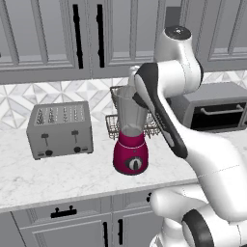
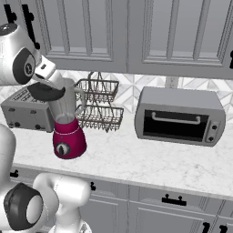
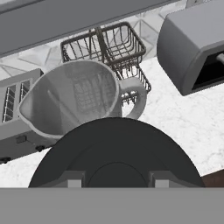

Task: Close the lid blender by securely placing the lid on top.

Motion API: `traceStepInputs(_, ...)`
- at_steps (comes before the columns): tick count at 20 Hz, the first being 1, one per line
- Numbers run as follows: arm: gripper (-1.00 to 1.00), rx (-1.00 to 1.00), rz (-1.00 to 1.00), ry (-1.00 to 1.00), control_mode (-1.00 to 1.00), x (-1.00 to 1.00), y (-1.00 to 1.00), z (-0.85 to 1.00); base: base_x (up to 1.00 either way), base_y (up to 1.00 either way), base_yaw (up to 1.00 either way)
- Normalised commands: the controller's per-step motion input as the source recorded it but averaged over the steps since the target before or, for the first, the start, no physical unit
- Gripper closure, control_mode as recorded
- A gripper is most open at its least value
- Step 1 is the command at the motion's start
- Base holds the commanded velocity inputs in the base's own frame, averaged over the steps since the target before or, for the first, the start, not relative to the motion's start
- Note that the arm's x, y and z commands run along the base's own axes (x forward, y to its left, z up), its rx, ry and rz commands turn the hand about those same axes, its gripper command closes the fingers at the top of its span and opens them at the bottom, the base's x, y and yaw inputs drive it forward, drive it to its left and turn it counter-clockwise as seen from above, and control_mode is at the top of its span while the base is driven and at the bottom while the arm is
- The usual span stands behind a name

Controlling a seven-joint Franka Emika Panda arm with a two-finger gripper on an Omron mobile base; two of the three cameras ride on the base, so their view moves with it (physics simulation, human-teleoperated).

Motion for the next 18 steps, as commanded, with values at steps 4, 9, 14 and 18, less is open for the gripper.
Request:
traceStepInputs(4,1.00,0.00,-0.02,0.00,-1.00,0.41,0.31,0.00,0.00,0.00,0.00)
traceStepInputs(9,1.00,0.00,-0.01,0.00,-1.00,0.36,0.06,0.00,0.00,0.00,0.00)
traceStepInputs(14,1.00,0.00,0.00,-0.01,-1.00,0.30,0.00,0.00,0.00,0.00,0.00)
traceStepInputs(18,1.00,-0.01,0.00,0.00,-1.00,0.27,0.00,-0.01,0.00,0.00,0.00)
